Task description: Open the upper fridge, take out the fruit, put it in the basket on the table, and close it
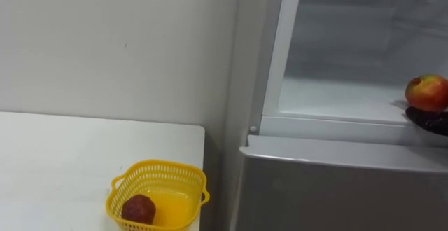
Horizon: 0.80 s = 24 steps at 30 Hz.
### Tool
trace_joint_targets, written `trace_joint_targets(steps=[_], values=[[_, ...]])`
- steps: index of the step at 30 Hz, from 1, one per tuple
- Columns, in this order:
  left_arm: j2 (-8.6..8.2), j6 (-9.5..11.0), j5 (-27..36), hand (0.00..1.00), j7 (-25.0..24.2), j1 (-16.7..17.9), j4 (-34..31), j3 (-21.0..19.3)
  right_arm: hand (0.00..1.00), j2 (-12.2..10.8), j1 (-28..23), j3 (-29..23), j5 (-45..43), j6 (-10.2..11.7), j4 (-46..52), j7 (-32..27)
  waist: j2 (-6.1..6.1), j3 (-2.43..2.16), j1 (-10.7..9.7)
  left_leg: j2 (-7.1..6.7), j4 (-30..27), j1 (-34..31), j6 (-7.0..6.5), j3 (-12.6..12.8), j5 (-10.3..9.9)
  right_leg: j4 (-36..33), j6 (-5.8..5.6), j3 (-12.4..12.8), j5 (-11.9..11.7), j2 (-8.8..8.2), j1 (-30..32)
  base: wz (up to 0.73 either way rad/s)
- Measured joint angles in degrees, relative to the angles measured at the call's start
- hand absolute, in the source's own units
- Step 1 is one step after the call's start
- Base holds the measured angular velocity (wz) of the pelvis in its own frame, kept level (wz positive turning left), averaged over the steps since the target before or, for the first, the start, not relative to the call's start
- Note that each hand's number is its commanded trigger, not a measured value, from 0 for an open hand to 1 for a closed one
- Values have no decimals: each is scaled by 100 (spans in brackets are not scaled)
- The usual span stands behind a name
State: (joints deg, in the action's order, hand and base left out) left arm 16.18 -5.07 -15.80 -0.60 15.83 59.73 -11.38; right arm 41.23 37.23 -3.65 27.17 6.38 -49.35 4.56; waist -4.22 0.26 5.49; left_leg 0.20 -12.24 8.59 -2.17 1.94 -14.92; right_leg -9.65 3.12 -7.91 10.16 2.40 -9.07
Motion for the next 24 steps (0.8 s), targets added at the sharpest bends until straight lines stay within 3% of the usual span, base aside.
trace_joint_targets(steps=[17,24], values=[[4,-121,1,0,-113,170,7,55,0,56,1,1,-88,-12,22,-25,8,-6,87,-74,-98,-119,29,-261,21,95,78,-70,7,1,-2,2],[4,-121,4,0,-114,126,7,47,0,46,1,28,-92,-47,22,-28,-83,0,126,-80,-131,-117,38,-268,29,98,84,-59,10,7,-18,0]])
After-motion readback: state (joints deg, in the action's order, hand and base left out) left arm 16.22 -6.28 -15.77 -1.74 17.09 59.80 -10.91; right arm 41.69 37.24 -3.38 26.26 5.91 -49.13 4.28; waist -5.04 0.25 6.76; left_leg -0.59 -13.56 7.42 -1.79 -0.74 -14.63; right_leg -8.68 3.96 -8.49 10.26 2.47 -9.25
